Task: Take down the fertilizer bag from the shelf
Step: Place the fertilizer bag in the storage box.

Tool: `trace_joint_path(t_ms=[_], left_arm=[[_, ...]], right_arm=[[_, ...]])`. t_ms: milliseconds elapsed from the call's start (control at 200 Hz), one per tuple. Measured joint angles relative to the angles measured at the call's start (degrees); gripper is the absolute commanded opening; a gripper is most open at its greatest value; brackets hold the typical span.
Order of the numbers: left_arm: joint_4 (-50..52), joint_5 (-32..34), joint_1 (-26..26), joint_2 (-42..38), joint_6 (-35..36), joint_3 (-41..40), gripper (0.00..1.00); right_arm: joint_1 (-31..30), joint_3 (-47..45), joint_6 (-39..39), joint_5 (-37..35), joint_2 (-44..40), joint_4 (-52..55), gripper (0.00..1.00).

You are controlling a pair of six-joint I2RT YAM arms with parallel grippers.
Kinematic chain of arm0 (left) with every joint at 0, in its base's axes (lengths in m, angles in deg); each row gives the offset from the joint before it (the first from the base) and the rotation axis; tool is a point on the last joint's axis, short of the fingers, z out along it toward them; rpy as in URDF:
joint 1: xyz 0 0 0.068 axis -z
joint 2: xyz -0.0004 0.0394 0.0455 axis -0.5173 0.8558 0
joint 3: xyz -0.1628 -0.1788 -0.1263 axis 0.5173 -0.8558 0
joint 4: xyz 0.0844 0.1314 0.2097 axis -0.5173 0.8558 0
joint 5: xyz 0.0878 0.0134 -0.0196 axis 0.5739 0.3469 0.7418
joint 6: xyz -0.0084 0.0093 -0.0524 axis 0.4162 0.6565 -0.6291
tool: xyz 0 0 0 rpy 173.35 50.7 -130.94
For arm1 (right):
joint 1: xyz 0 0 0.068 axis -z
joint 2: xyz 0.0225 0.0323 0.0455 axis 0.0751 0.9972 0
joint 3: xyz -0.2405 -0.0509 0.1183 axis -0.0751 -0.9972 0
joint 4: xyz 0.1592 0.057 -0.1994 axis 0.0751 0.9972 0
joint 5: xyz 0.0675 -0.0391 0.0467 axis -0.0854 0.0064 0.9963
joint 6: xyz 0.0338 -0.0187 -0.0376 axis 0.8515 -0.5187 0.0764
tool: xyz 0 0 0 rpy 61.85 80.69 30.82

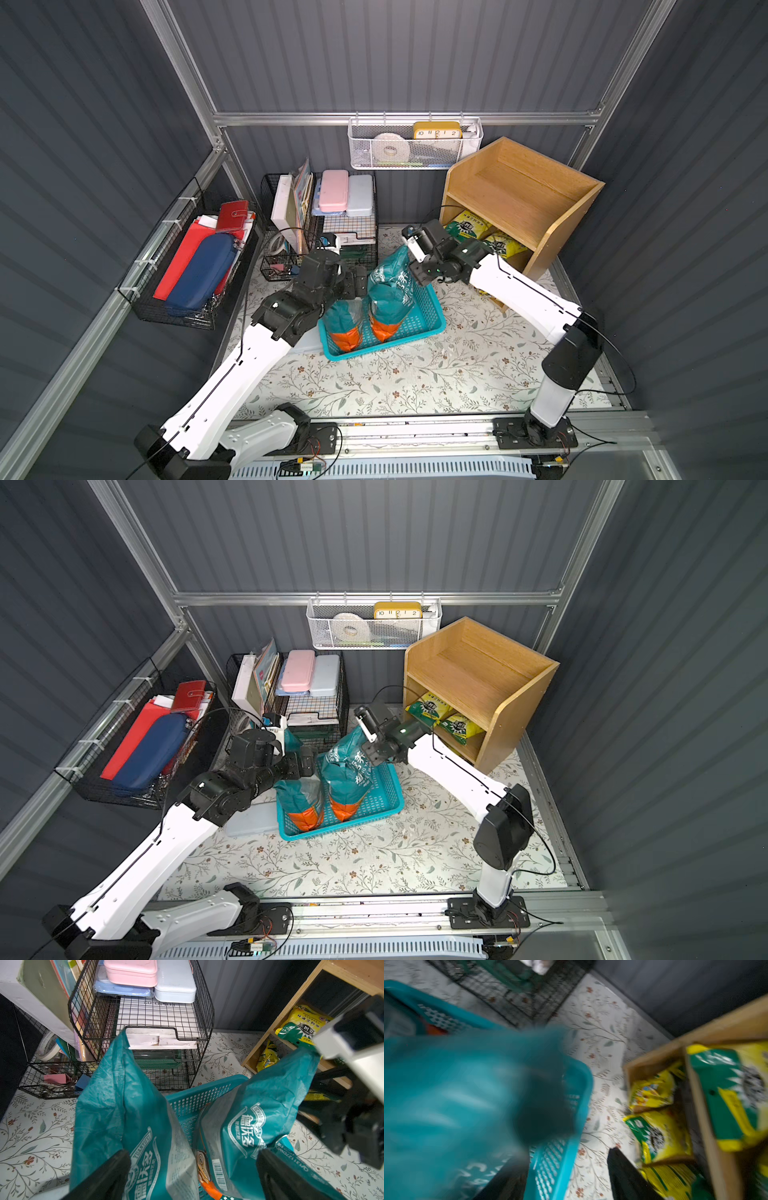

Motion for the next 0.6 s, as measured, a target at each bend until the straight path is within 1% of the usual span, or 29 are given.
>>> trace_joint_path(t_ms=[110,285,390,480,600], left_arm=[[0.57,-0.02,0.0,-1.55,0.02,0.72,0.99],[0.7,0.07,0.0,-2.27,0.85,5.27,0.99],[0.55,0.61,0.0,-2.8,1.01,5.81,0.99],[0.52,0.63,0.0,-3.23,1.03,5.57,0.99],[0.52,0.57,0.0,-3.63,1.03,5.29,1.0]], right_arm=[[-2.86,3.74,0.59,5.44,3.91,-0.81,0.65],[-5.84,14.16,1.86,13.22,9.97,-2.23,0.65],[-7.06,19.47,2.75,16.9,13.75,-2.27,0.65],[-7.89,21.33,3.82,18.53,16.74,-2.6,0.65],[-7.98,21.16,6.03,20.76,19.02,-4.83,0.63]])
